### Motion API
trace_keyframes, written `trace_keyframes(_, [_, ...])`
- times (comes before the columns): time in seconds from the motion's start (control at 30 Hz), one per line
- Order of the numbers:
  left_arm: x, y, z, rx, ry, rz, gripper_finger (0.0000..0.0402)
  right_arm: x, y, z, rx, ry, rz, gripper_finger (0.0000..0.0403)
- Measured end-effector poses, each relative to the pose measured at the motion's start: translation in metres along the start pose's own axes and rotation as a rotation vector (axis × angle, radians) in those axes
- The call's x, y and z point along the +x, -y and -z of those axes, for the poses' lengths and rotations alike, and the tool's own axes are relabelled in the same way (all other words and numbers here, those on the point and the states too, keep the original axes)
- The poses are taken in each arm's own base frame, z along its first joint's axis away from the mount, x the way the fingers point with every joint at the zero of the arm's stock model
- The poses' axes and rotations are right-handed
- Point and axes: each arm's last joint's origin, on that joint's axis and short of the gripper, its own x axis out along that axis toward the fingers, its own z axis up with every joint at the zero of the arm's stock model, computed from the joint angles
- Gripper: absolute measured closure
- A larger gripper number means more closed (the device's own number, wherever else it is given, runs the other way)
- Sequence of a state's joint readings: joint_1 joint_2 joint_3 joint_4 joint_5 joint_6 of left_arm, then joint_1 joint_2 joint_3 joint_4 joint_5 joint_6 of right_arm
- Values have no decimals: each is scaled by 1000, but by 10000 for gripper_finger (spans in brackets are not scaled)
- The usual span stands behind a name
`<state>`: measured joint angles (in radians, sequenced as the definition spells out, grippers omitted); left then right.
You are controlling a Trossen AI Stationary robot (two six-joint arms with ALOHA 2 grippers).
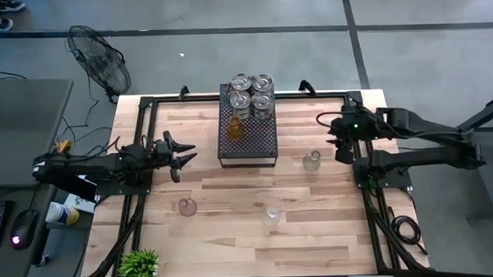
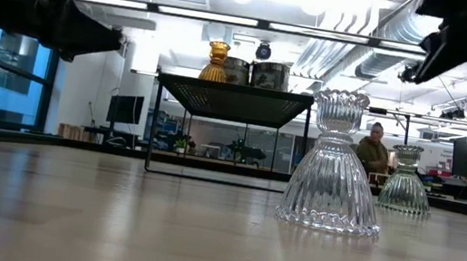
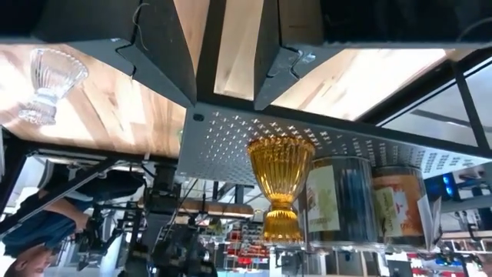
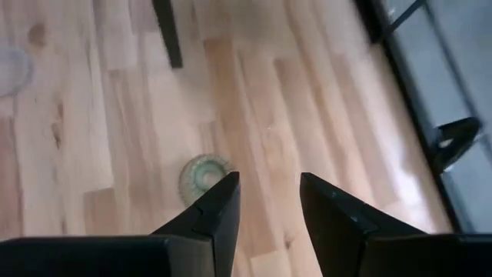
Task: Pick & Place candle stick holders
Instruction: Put the green candle holder on the black shelf
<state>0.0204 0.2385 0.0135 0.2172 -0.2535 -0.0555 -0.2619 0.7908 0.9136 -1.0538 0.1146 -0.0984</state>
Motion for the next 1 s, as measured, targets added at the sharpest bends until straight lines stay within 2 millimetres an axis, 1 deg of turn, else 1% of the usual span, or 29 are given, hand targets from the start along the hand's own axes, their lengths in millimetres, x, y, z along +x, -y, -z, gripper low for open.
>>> trace_keyframes(0.2, [-4, 0, -1, -5, 17, 21, 273, 23, -3, 3, 6, -126, -31, 274])
trace_keyframes(0.43, [-7, -1, 1, -10, -2, 42, 273, 35, -1, -1, -83, -173, -36, 274])
trace_keyframes(0.77, [-8, -1, 1, -21, 0, 56, 273, 38, 21, 1, -78, -159, -90, 274])
trace_keyframes(1.0, [-8, 0, -1, -34, 13, 72, 273, 38, 21, 5, -74, -193, -139, 274])
